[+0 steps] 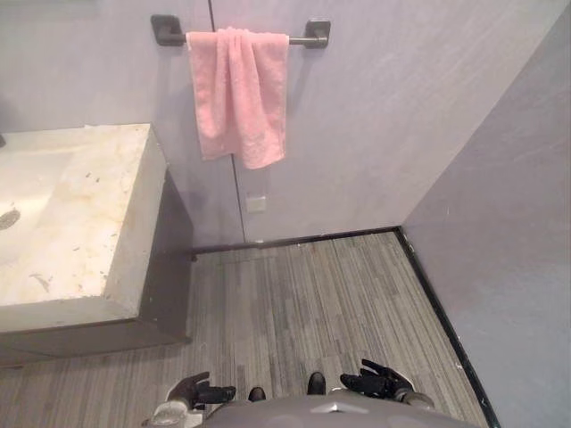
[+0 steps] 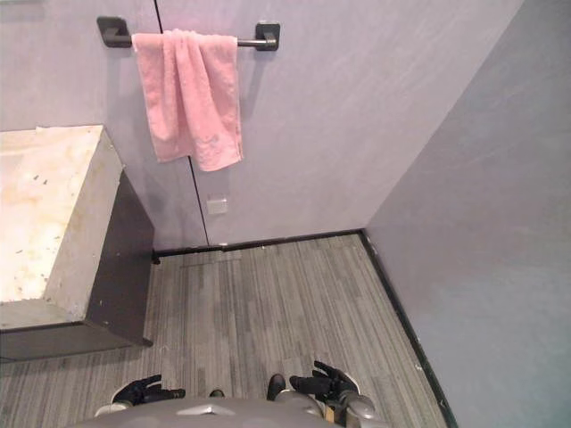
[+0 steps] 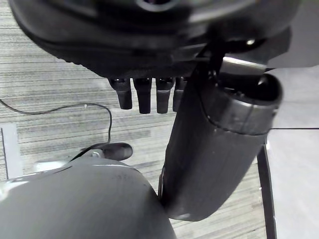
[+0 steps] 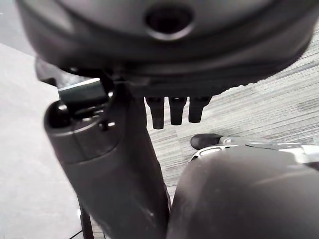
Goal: Organize the bathroom.
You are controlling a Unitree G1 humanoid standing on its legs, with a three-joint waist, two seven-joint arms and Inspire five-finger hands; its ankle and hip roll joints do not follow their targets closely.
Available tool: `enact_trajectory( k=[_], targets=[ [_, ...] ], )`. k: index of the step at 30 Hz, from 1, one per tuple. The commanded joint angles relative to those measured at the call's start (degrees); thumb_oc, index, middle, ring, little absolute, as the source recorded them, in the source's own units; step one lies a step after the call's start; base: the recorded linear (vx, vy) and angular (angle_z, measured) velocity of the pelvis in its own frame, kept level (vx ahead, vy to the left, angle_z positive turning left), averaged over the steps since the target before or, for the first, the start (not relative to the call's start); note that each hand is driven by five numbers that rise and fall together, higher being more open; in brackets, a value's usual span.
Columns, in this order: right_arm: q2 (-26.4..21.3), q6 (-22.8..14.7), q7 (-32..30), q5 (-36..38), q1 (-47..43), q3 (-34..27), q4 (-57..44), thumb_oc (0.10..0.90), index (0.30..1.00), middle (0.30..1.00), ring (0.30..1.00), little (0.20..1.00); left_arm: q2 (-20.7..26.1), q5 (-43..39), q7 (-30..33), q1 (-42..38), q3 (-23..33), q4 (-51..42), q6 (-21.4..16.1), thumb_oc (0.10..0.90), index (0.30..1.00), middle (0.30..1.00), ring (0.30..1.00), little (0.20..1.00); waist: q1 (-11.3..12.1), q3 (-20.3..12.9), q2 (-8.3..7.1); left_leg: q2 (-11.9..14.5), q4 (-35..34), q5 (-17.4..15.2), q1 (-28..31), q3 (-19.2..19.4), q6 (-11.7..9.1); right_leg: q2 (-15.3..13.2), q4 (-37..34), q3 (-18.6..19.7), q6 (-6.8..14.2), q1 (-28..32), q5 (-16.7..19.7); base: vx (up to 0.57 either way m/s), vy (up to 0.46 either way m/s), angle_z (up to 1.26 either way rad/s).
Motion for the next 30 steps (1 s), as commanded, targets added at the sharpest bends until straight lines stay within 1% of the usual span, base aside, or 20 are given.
enact_trajectory(
  k=[1, 3, 6, 11, 21, 25, 26, 27, 28, 30],
  targets=[
    [-1.81, -0.95, 0.17, -2.34, -2.12, 0.96, 1.63, 0.800, 0.900, 0.900, 0.900, 0.900, -0.54, -0.90, -1.87, -2.43, -1.30, 1.22, -1.93, 0.800, 0.900, 0.900, 0.900, 0.900, -0.34, 0.31, 3.09, 0.64, 1.65, -3.70, -0.82, 5.96, -1.54, 2.65, 1.90, -2.77, 3.97, 2.31, -8.62, 0.00, 0.000, 0.00],
    [-1.90, -0.90, 0.39, -2.85, -2.06, 0.94, 1.55, 0.800, 0.900, 0.900, 0.900, 0.900, -0.60, -1.53, -2.09, -2.43, -1.25, 1.16, -2.25, 0.800, 0.900, 0.900, 0.900, 0.900, -0.35, 0.29, 3.13, 0.64, 1.68, -3.73, -0.80, 5.93, -1.52, 2.66, 1.90, -2.81, 3.95, 2.35, -8.65, 0.00, 0.000, 0.00],
    [-1.93, -0.99, 0.54, -3.13, -1.95, 0.70, 1.41, 0.800, 0.900, 0.900, 0.900, 0.900, -0.75, -2.54, -2.15, -2.43, -0.95, 1.05, -1.45, 0.800, 0.900, 0.900, 0.900, 0.900, -0.24, 0.25, 3.10, 0.59, 1.65, -3.77, -0.73, 5.77, -1.57, 2.66, 1.89, -3.01, 3.98, 2.51, -8.68, 0.00, 0.000, 0.00],
    [-1.89, -0.64, 0.44, -2.27, -2.24, 1.06, 1.33, 0.800, 0.900, 0.900, 0.900, 0.900, -0.63, -1.46, -1.89, -2.43, -0.91, 1.30, -0.48, 0.800, 0.900, 0.900, 0.900, 0.900, -0.06, 0.24, 2.93, 0.63, 1.72, -3.65, -0.79, 5.57, -1.61, 2.61, 1.96, -3.16, 3.86, 2.60, -8.68, 0.00, 0.000, 0.00],
    [-1.64, -0.19, 0.05, -2.01, -2.09, 1.15, 1.33, 0.800, 0.900, 0.900, 0.900, 0.900, -0.77, -1.18, -1.14, -2.44, -0.62, 1.68, 0.43, 0.800, 0.900, 0.900, 0.900, 0.900, -0.17, -0.11, 3.24, 0.68, 1.86, -3.86, -0.57, 5.48, -1.49, 2.64, 2.42, -3.03, 3.63, 2.82, -9.19, 0.00, -0.001, 0.00],
    [-1.72, -1.44, 0.30, -1.86, -1.94, 1.23, 0.88, 0.800, 0.900, 0.900, 0.900, 0.900, -0.72, -2.30, -0.70, -2.45, -0.54, 1.53, 0.14, 0.800, 0.900, 0.900, 0.900, 0.900, -0.31, -0.27, 3.29, 0.74, 2.00, -4.03, -0.47, 5.51, -1.40, 2.68, 2.86, -2.92, 3.51, 2.84, -9.58, 0.02, -0.006, 0.00],
    [-1.70, -1.98, 0.40, -1.68, -1.94, 1.26, 0.76, 0.800, 0.900, 0.900, 0.900, 0.900, -0.74, -3.03, -0.82, -2.41, -0.52, 1.50, -0.30, 0.800, 0.900, 0.900, 0.900, 0.900, -0.32, -0.31, 3.30, 0.74, 1.99, -4.05, -0.40, 5.48, -1.39, 2.69, 2.94, -2.91, 3.47, 2.89, -9.65, 0.05, -0.015, 0.00],
    [-1.70, -2.92, 0.40, -1.59, -1.89, 1.27, 0.56, 0.800, 0.900, 0.900, 0.900, 0.900, -0.80, -6.15, -1.29, -2.38, -0.14, 1.43, -1.01, 0.800, 0.900, 0.900, 0.900, 0.900, -0.35, -0.38, 3.34, 0.75, 1.95, -4.03, -0.30, 5.43, -1.41, 2.71, 3.02, -2.92, 3.46, 2.95, -9.71, 0.04, -0.014, 0.00],
    [-1.70, -3.08, 0.40, -1.53, -1.88, 1.27, 0.52, 0.800, 0.900, 0.900, 0.900, 0.900, -0.81, -6.72, -1.47, -2.38, -0.03, 1.41, -1.15, 0.800, 0.900, 0.900, 0.900, 0.900, -0.35, -0.39, 3.35, 0.75, 1.95, -4.03, -0.28, 5.42, -1.41, 2.71, 3.04, -2.91, 3.46, 2.96, -9.73, 0.04, -0.019, 0.01],
    [-1.73, -5.00, 0.35, -1.53, -1.82, 1.26, -0.31, 0.800, 0.900, 0.900, 0.900, 0.900, -0.97, -8.50, -2.25, -2.37, 1.06, 0.75, -2.82, 0.800, 0.900, 0.900, 0.900, 0.900, -0.35, -0.43, 3.35, 0.82, 2.01, -4.19, -0.09, 5.53, -1.38, 2.71, 3.15, -3.00, 3.41, 3.02, -9.86, 0.03, -0.021, 0.01]
  ],
)
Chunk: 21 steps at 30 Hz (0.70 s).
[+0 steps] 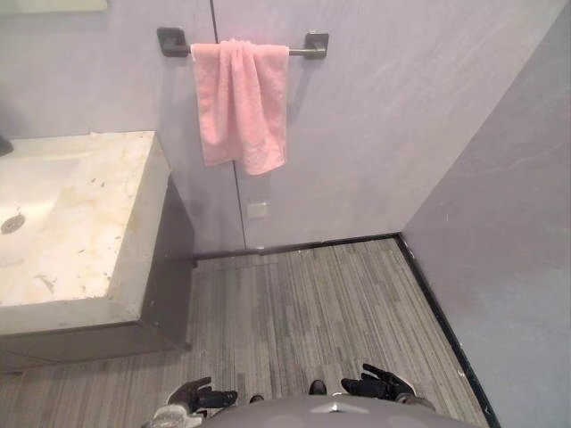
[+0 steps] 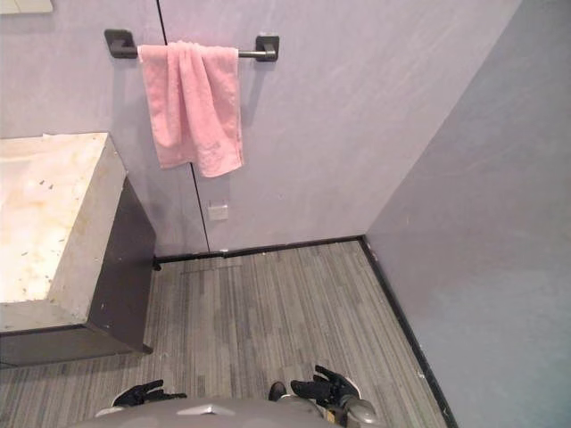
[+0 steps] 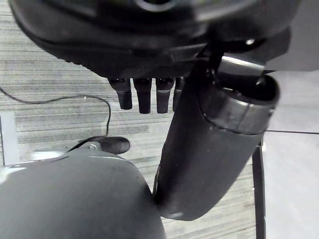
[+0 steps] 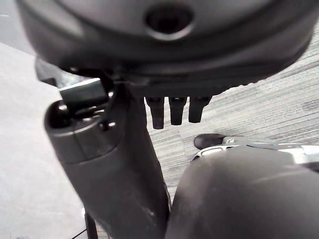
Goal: Organize the bathroom.
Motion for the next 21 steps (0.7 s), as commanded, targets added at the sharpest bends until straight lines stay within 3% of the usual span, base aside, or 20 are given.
enact_trajectory(
  k=[1, 3, 5, 9, 13, 14, 16, 18, 19, 21],
  targets=[
    [-1.77, -4.63, 0.32, -1.37, -2.41, 1.09, -0.45, 0.800, 0.900, 0.900, 0.900, 0.900, -1.01, -3.65, -0.85, -2.60, 0.84, 0.61, -4.16, 0.800, 0.900, 0.900, 0.900, 0.900, -0.38, 1.13, 3.17, 0.83, 2.07, -4.09, -0.26, 5.67, -1.24, 2.70, 3.19, -2.92, 3.41, 2.78, -9.84, 0.03, -0.030, 0.01],
    [-2.38, -7.71, -0.70, -0.38, -2.57, 1.94, -4.83, 0.800, 0.900, 0.900, 0.900, 0.900, -0.76, -5.77, -0.77, -2.47, 0.92, -1.70, -7.33, 0.800, 0.900, 0.900, 0.900, 0.900, -0.40, 1.23, 3.21, 1.00, 2.29, -4.05, -0.17, 5.72, -1.27, 2.75, 3.54, -2.90, 3.36, 2.75, -9.88, 0.05, -0.049, 0.01],
    [-3.26, -7.95, -2.07, -0.08, -2.67, 2.24, -10.37, 0.800, 0.900, 0.900, 0.900, 0.900, -0.02, -4.87, 0.83, -2.43, 1.23, -5.26, -8.44, 0.800, 0.900, 0.900, 0.900, 0.900, -0.54, 1.28, 3.26, 1.17, 2.39, -4.08, -0.01, 6.03, -1.16, 2.86, 3.67, -2.75, 3.26, 2.81, -9.91, 0.04, -0.044, 0.00],
    [-6.20, -8.13, -4.74, -0.24, -3.31, 2.44, -23.60, 0.800, 0.900, 0.900, 0.900, 0.900, 3.11, -4.91, 4.46, -3.37, 1.82, -15.47, -7.66, 0.800, 0.900, 0.900, 0.900, 0.900, -0.89, 1.35, 3.51, 1.53, 2.46, -3.91, 0.11, 6.47, -1.00, 3.06, 4.11, -2.38, 2.97, 2.55, -9.94, 0.04, -0.050, 0.00],
    [-8.87, -11.28, -6.96, -1.16, -4.11, 1.94, -35.14, 0.800, 0.900, 0.900, 0.900, 0.900, 6.46, -5.36, 7.03, -5.06, 3.18, -25.76, -8.13, 0.800, 0.900, 0.900, 0.900, 0.900, -1.15, 1.43, 3.65, 1.67, 4.07, -4.42, -0.19, 6.98, -0.89, 3.21, 4.70, -2.08, 2.54, 2.46, -10.29, 0.05, -0.062, -0.02],
    [-10.11, -12.53, -7.62, -1.98, -5.17, 1.38, -40.64, 0.800, 0.900, 0.900, 0.900, 0.900, 8.71, -6.97, 8.78, -6.24, 3.24, -32.76, -7.23, 0.800, 0.900, 0.900, 0.900, 0.900, -0.94, 1.81, 3.11, 1.55, 9.77, -5.51, -2.91, 7.46, -1.57, 2.89, 5.55, -1.53, 1.91, 2.40, -10.93, 0.04, -0.088, -0.05],
    [-10.86, -13.84, -7.60, -1.95, -5.92, 1.13, -43.25, 0.800, 0.900, 0.900, 0.900, 0.900, 9.96, -7.71, 8.67, -7.17, 3.10, -36.18, -8.09, 0.800, 0.900, 0.900, 0.900, 0.900, -0.66, 2.25, 2.59, 1.67, 14.68, -5.54, -5.68, 7.52, -2.19, 2.65, 6.06, -1.13, 1.27, 2.38, -11.26, 0.01, -0.113, -0.10],
    [-13.03, -16.98, -8.26, -2.57, -8.33, 0.88, -49.01, 0.800, 0.900, 0.900, 0.900, 0.900, 13.08, -7.63, 9.83, -9.94, 2.83, -45.63, -8.94, 0.800, 0.900, 0.900, 0.900, 0.900, -0.03, 4.04, 1.20, 3.41, 28.84, -2.22, -13.17, 7.04, -4.09, 2.23, 6.69, -0.76, -0.56, 2.50, -11.35, 0.00, -0.183, -0.10],
    [-15.10, -19.59, -8.29, -2.64, -11.32, 1.22, -50.56, 0.800, 0.900, 0.900, 0.900, 0.900, 14.51, -7.10, 13.21, -12.18, 2.20, -51.29, -9.51, 0.800, 0.900, 0.900, 0.900, 0.900, 0.41, 5.17, 0.77, 3.65, 34.36, -2.88, -15.80, 6.70, -3.58, 2.09, 7.51, -0.64, -1.25, 2.36, -11.37, 0.04, -0.149, 0.06],
    [-16.62, -23.35, -9.69, -2.01, -16.07, 1.97, -52.36, 0.800, 0.900, 0.900, 0.900, 0.900, 15.89, -4.93, 19.01, -15.21, 1.63, -57.91, -11.66, 0.800, 0.900, 0.900, 0.900, 0.900, 1.08, 6.08, 1.08, 3.13, 33.52, -3.25, -16.42, 6.82, -2.73, 3.00, 8.57, -0.19, -1.37, 2.70, -12.13, 0.12, -0.075, 0.02]
  ],
)
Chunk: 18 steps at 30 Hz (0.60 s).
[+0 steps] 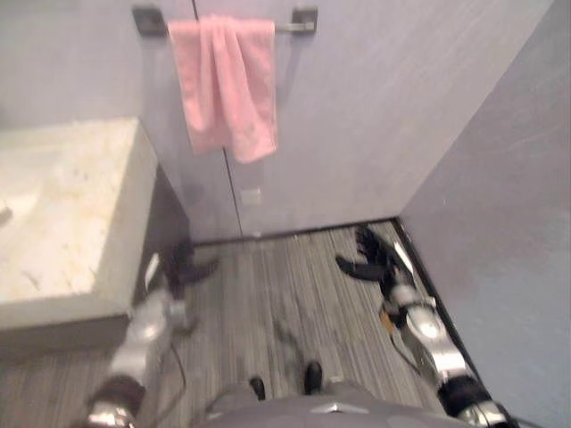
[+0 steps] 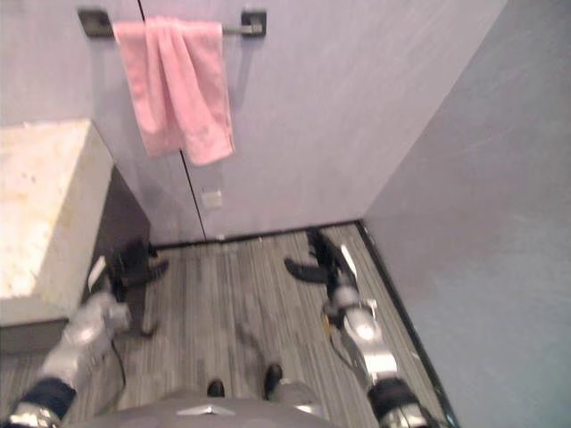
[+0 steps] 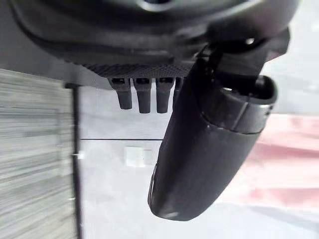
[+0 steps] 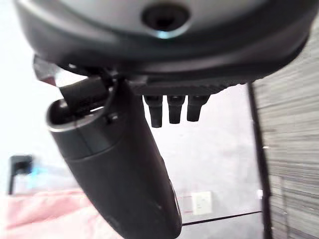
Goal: Organize the bathroom.
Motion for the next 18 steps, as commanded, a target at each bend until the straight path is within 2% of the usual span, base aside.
enact_trajectory(
  k=[1, 2, 3, 4, 5, 6, 7, 9, 10, 12, 14, 15, 16, 17, 18],
  targets=[
    [-3.96, -12.43, -3.08, -1.23, -8.89, -0.55, -7.30, 0.800, 0.900, 0.900, 0.900, 0.900, 1.13, 2.65, 7.67, -7.31, -0.31, -9.66, -8.43, 0.800, 0.900, 0.900, 0.900, 0.900, -0.34, -1.87, 2.18, -0.29, -5.06, 1.14, 0.36, 1.89, 1.87, 3.47, 1.02, -0.97, 3.17, 5.52, -7.95, 0.18, -0.001, -0.15],
    [-3.60, -12.18, -4.44, -2.09, -10.63, -0.16, -8.16, 0.800, 0.900, 0.900, 0.900, 0.900, 0.84, 4.10, 9.14, -8.24, -0.74, -11.82, -8.38, 0.800, 0.900, 0.900, 0.900, 0.900, -0.03, -1.86, 2.79, -0.57, -9.48, 2.64, 0.86, 1.95, 1.61, 4.40, 0.98, -0.77, 3.32, 5.93, -8.19, 0.24, 0.031, -0.11],
    [-3.31, -12.67, -6.12, -2.90, -12.12, 0.30, -9.48, 0.800, 0.900, 0.900, 0.900, 0.900, 0.78, 5.10, 11.22, -9.25, -1.50, -14.87, -8.68, 0.800, 0.900, 0.900, 0.900, 0.900, 0.14, -2.09, 3.87, -0.25, -16.79, 5.26, 1.28, 2.50, 1.02, 5.90, 0.44, -0.61, 3.53, 6.60, -8.34, 0.22, 0.030, -0.07],
    [-3.30, -12.84, -6.43, -3.05, -12.23, 0.36, -9.64, 0.800, 0.900, 0.900, 0.900, 0.900, 0.72, 5.16, 11.49, -9.29, -1.58, -15.28, -8.55, 0.800, 0.900, 0.900, 0.900, 0.900, 0.21, -1.97, 3.83, -0.45, -18.29, 5.91, 1.99, 2.67, 0.96, 5.86, 0.26, -0.51, 3.61, 6.94, -8.33, 0.32, 0.043, -0.01],
    [-3.31, -12.63, -7.49, -3.07, -12.77, 0.25, -12.19, 0.800, 0.900, 0.900, 0.900, 0.900, 0.03, 5.86, 13.86, -10.33, -2.98, -17.91, -9.34, 0.800, 0.900, 0.900, 0.900, 0.900, 0.06, -2.28, 4.68, 0.44, -25.98, 8.96, 2.81, 3.17, 0.59, 7.07, -1.14, -0.32, 3.82, 8.17, -8.26, 0.35, 0.042, 0.05],
    [-3.27, -13.41, -8.19, -3.33, -12.55, 0.19, -13.62, 0.800, 0.900, 0.900, 0.900, 0.900, -0.63, 7.17, 15.51, -11.07, -4.12, -19.17, -10.02, 0.800, 0.900, 0.900, 0.900, 0.900, 0.00, -2.50, 5.21, 1.38, -30.66, 11.31, 2.29, 2.94, 0.26, 7.81, -1.46, -0.20, 3.88, 8.95, -8.59, 0.49, 0.037, 0.09],
    [-3.67, -14.19, -8.81, -3.90, -11.98, -0.09, -15.22, 0.800, 0.900, 0.900, 0.900, 0.900, -1.17, 7.85, 17.00, -12.16, -5.43, -20.40, -10.02, 0.800, 0.900, 0.900, 0.900, 0.900, -0.10, -2.53, 5.38, 2.17, -33.79, 14.20, 1.84, 2.38, -0.25, 8.06, -1.27, -0.51, 3.97, 9.77, -9.43, 0.37, 0.012, 0.09],
    [-4.06, -14.21, -9.08, -3.90, -12.51, -0.08, -16.62, 0.800, 0.900, 0.900, 0.900, 0.900, -2.30, 9.33, 17.89, -13.21, -6.84, -20.90, -10.24, 0.800, 0.900, 0.900, 0.900, 0.900, 0.04, -2.57, 5.67, 3.36, -34.14, 16.14, 0.33, 2.28, -0.93, 8.59, 0.49, -1.67, 3.79, 10.30, -11.23, 0.35, -0.004, -0.03],
    [-4.33, -14.03, -9.81, -2.92, -14.13, 0.04, -16.93, 0.800, 0.900, 0.900, 0.900, 0.900, -2.75, 10.30, 18.42, -14.18, -7.47, -21.20, -10.11, 0.800, 0.900, 0.900, 0.900, 0.900, 0.14, -2.63, 5.86, 4.18, -34.55, 14.97, 0.36, 2.93, -0.87, 8.81, 3.92, -2.43, 3.64, 9.56, -12.62, 0.37, 0.011, -0.15],
    [-3.84, -13.54, -9.58, -2.68, -15.45, -0.06, -16.60, 0.800, 0.900, 0.900, 0.900, 0.900, -3.12, 11.02, 18.25, -14.58, -7.75, -21.01, -10.37, 0.800, 0.900, 0.900, 0.900, 0.900, 0.16, -2.92, 5.89, 4.26, -34.15, 15.15, 0.65, 3.93, -0.90, 8.89, 5.30, -2.70, 3.81, 9.50, -13.40, 0.29, 0.022, -0.20],
    [-3.11, -13.50, -9.93, -1.33, -17.51, 0.70, -16.61, 0.800, 0.900, 0.900, 0.900, 0.900, -2.92, 13.78, 20.02, -15.14, -8.67, -22.91, -8.55, 0.800, 0.900, 0.900, 0.900, 0.900, 1.02, -3.69, 6.02, 3.38, -33.36, 14.15, 1.33, 3.63, -0.55, 9.25, 8.67, -1.84, 3.95, 10.28, -16.60, 0.38, 0.038, -0.13],
    [-3.24, -12.85, -9.90, -0.75, -17.96, 0.68, -17.29, 0.800, 0.900, 0.900, 0.900, 0.900, -3.13, 13.42, 19.86, -14.96, -8.69, -23.14, -7.95, 0.800, 0.900, 0.900, 0.900, 0.900, 1.08, -4.16, 6.07, 3.29, -33.68, 12.62, 2.34, 4.14, 0.18, 8.87, 11.26, -2.11, 4.59, 10.15, -16.57, 0.34, 0.072, -0.08],
    [-3.29, -11.90, -10.32, -0.65, -18.83, 0.86, -18.16, 0.800, 0.900, 0.900, 0.900, 0.900, -3.36, 14.16, 19.98, -14.79, -8.71, -23.33, -7.76, 0.800, 0.900, 0.900, 0.900, 0.900, 1.11, -4.59, 5.77, 2.60, -34.60, 10.60, 4.77, 5.46, 1.57, 6.80, 16.08, -2.96, 6.25, 8.99, -16.09, 0.26, 0.073, -0.16],
    [-3.32, -11.71, -10.55, -0.51, -19.16, 0.95, -18.42, 0.800, 0.900, 0.900, 0.900, 0.900, -3.44, 13.94, 19.69, -14.79, -8.72, -23.39, -7.79, 0.800, 0.900, 0.900, 0.900, 0.900, 1.25, -4.88, 5.96, 2.78, -34.79, 10.16, 5.14, 5.88, 1.92, 6.54, 16.90, -3.08, 6.65, 8.36, -15.45, 0.21, 0.074, -0.17],
    [-3.02, -11.52, -11.04, -0.63, -19.32, 1.05, -18.60, 0.800, 0.900, 0.900, 0.900, 0.900, -3.39, 13.28, 19.39, -14.91, -8.87, -23.49, -7.62, 0.800, 0.900, 0.900, 0.900, 0.900, 1.37, -5.08, 6.34, 3.02, -34.79, 9.94, 5.92, 6.28, 2.32, 5.45, 21.18, -3.68, 7.34, 7.42, -15.57, 0.29, 0.076, -0.09]
  ],
)
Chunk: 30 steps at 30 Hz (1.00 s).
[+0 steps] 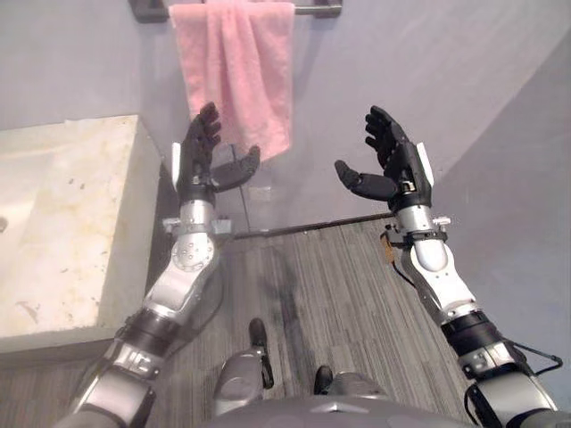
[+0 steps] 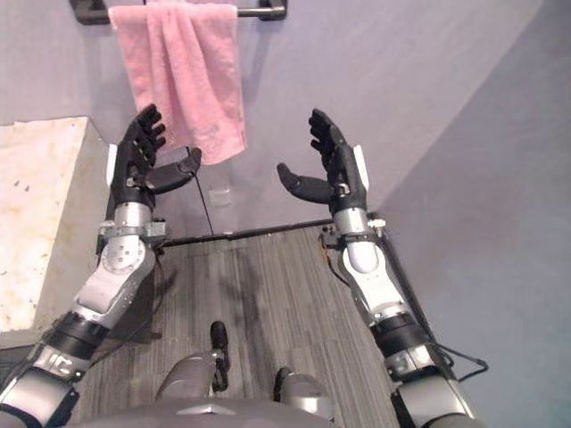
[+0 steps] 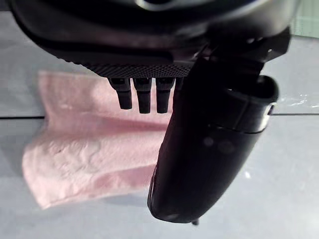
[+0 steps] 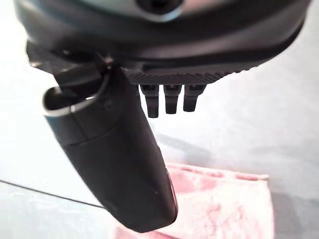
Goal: Organize the bathroom.
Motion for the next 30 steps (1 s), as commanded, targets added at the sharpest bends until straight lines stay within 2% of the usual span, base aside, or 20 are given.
enact_trajectory(
  k=[1, 2, 4, 5, 6, 7, 8, 11, 13, 19, 21, 24, 26, 28, 30],
  targets=[
    [0.01, -4.70, -3.49, 0.27, -6.23, -1.00, -6.30, 0.800, 0.900, 0.900, 0.900, 0.900, -0.74, 5.72, 0.03, -2.25, -1.47, -4.21, -4.05, 0.800, 0.900, 0.900, 0.900, 0.900, -1.19, -8.98, 2.63, -0.08, -8.57, 1.17, 3.87, 1.10, 0.06, 3.05, 25.04, -3.27, 4.64, -3.74, -6.64, 0.31, 0.074, -0.06],
    [0.21, -4.27, -3.06, 1.02, -6.07, -1.21, -6.65, 0.800, 0.900, 0.900, 0.900, 0.900, -0.77, 6.49, 0.12, -2.31, -1.79, -4.03, -4.00, 0.800, 0.900, 0.900, 0.900, 0.900, -1.27, -9.40, 3.02, 0.25, -8.90, 1.01, 4.24, 0.78, 0.22, 2.63, 27.86, -2.60, 5.57, -5.79, -5.22, 0.33, 0.053, -0.03],
    [0.99, -3.84, -2.01, 1.90, -5.95, -1.39, -6.76, 0.800, 0.900, 0.900, 0.900, 0.900, -0.82, 6.26, 0.58, -2.50, -2.45, -3.84, -3.72, 0.800, 0.900, 0.900, 0.900, 0.900, -1.37, -9.81, 3.05, 0.11, -9.01, 0.67, 4.89, -0.10, 0.28, 1.10, 28.91, -2.52, 6.36, -7.50, -4.32, 0.19, -0.014, 0.07],
    [2.26, -2.83, -1.47, 0.31, -6.72, -0.91, -6.43, 0.800, 0.900, 0.900, 0.900, 0.900, -1.14, 5.56, 0.92, -2.51, -2.46, -3.90, -3.41, 0.800, 0.900, 0.900, 0.900, 0.900, -0.86, -10.31, 2.84, -0.55, -8.87, 0.46, 5.68, -1.37, 0.25, -1.14, 23.35, -4.03, 6.14, -6.71, -4.32, 0.16, -0.043, 0.03],
    [2.32, -2.72, -1.38, 0.34, -6.79, -0.86, -6.45, 0.800, 0.900, 0.900, 0.900, 0.900, -1.13, 5.59, 0.94, -2.50, -2.44, -3.92, -3.40, 0.800, 0.900, 0.900, 0.900, 0.900, -1.00, -10.23, 2.80, -0.62, -8.87, 0.44, 5.89, -1.65, 0.22, -1.26, 22.49, -4.37, 6.11, -6.24, -4.25, 0.20, -0.107, -0.10],
    [2.33, -0.52, -1.12, 1.04, -8.30, -0.22, -7.14, 0.800, 0.900, 0.900, 0.900, 0.900, -1.07, 5.10, 1.21, -2.40, -2.22, -4.62, -3.05, 0.800, 0.900, 0.900, 0.900, 0.900, -0.59, -10.69, 2.45, -0.90, -8.92, 0.23, 6.83, -1.90, -0.59, -2.79, 11.37, -7.07, 5.09, -4.41, -4.14, 0.13, -0.188, -0.09],
    [1.75, 0.22, -1.49, 1.42, -9.16, -0.05, -6.97, 0.800, 0.900, 0.900, 0.900, 0.900, -1.13, 5.20, 1.25, -2.34, -2.08, -4.57, -3.42, 0.800, 0.900, 0.900, 0.900, 0.900, -0.83, -10.85, 1.56, -1.28, -9.32, -0.85, 8.10, -2.37, -1.45, -3.65, -0.87, -8.07, 4.95, -4.28, 0.22, 0.13, -0.216, -0.13],
    [1.15, 0.85, -0.50, 4.37, -10.13, -0.10, -6.93, 0.800, 0.900, 0.900, 0.900, 0.900, -1.44, 5.52, 1.73, -1.39, -1.90, -5.39, -3.63, 0.800, 0.900, 0.900, 0.900, 0.900, -1.16, -10.14, 0.80, -1.06, -9.41, -2.17, 9.24, -2.44, -2.21, -4.02, -7.48, -7.50, 6.20, -5.88, 6.27, 0.05, -0.178, 0.12],
    [1.05, 1.56, -0.54, 4.59, -10.61, 0.07, -6.64, 0.800, 0.900, 0.900, 0.900, 0.900, -1.19, 6.28, 1.94, -0.97, -2.03, -5.63, -4.35, 0.800, 0.900, 0.900, 0.900, 0.900, -1.49, -9.64, 0.61, -1.02, -9.41, -2.82, 9.58, -3.29, -2.08, -2.93, -7.73, -4.39, 5.92, -7.00, 6.43, 0.10, -0.197, 0.57],
    [1.76, 3.60, -0.34, 7.56, -13.18, 0.47, -1.54, 0.800, 0.900, 0.900, 0.900, 0.900, -1.43, 5.13, 0.16, -0.93, -2.32, -6.40, -4.79, 0.800, 0.900, 0.900, 0.900, 0.900, -0.14, -10.45, -0.98, -1.23, -8.56, -3.88, 9.22, -5.94, -2.59, -1.03, -10.77, -3.69, 4.07, -5.30, 6.84, 0.11, -0.202, 0.52],
    [1.89, 4.30, 1.11, 8.75, -13.56, 0.33, -0.67, 0.800, 0.900, 0.900, 0.900, 0.900, -1.23, 5.02, -0.05, -0.92, -2.14, -6.99, -4.04, 0.800, 0.900, 0.900, 0.900, 0.900, 0.25, -10.33, -1.43, -1.49, -5.89, -4.83, 8.14, -5.79, -2.93, -0.89, -10.96, -3.72, 3.66, -4.92, 6.65, 0.09, -0.159, 0.18],
    [1.36, 4.90, 1.93, 7.78, -15.02, 0.53, 1.76, 0.800, 0.900, 0.900, 0.900, 0.900, -0.65, 3.81, -1.46, -0.96, -1.24, -7.52, -4.22, 0.800, 0.900, 0.900, 0.900, 0.900, 0.83, -9.91, -2.47, -2.31, 1.79, -7.34, 4.91, -5.17, -3.68, -1.06, -10.76, -3.40, 2.88, -4.26, 6.26, 0.09, -0.122, 0.22],
    [0.74, 6.04, 1.15, 8.17, -15.84, 0.31, 2.14, 0.800, 0.900, 0.900, 0.900, 0.900, -0.46, 3.24, -2.67, -0.60, -0.44, -8.23, -4.72, 0.800, 0.900, 0.900, 0.900, 0.900, 1.35, -9.14, -3.38, -3.47, 10.23, -9.66, 1.24, -5.46, -3.94, -1.43, -10.05, -3.19, 1.94, -3.95, 5.87, 0.09, -0.070, 0.26],
    [0.32, 6.43, 1.09, 8.51, -16.25, 0.05, 2.66, 0.800, 0.900, 0.900, 0.900, 0.900, -0.44, 3.18, -3.20, -0.14, 0.20, -8.27, -5.10, 0.800, 0.900, 0.900, 0.900, 0.900, 1.63, -9.02, -3.26, -3.55, 10.38, -9.78, 0.67, -6.17, -3.91, -1.09, -9.86, -3.19, 1.79, -3.53, 5.55, 0.16, 0.006, 0.31],
    [0.45, 6.76, 0.91, 9.62, -16.90, -0.08, 3.15, 0.800, 0.900, 0.900, 0.900, 0.900, -0.37, 2.55, -3.95, 0.54, 0.96, -7.87, -5.60, 0.800, 0.900, 0.900, 0.900, 0.900, 1.59, -9.30, -2.74, -2.08, 5.64, -8.56, 2.26, -5.76, -3.93, -0.46, -9.92, -3.12, 2.01, -3.26, 5.23, 0.23, 0.075, 0.32]
  ],
)
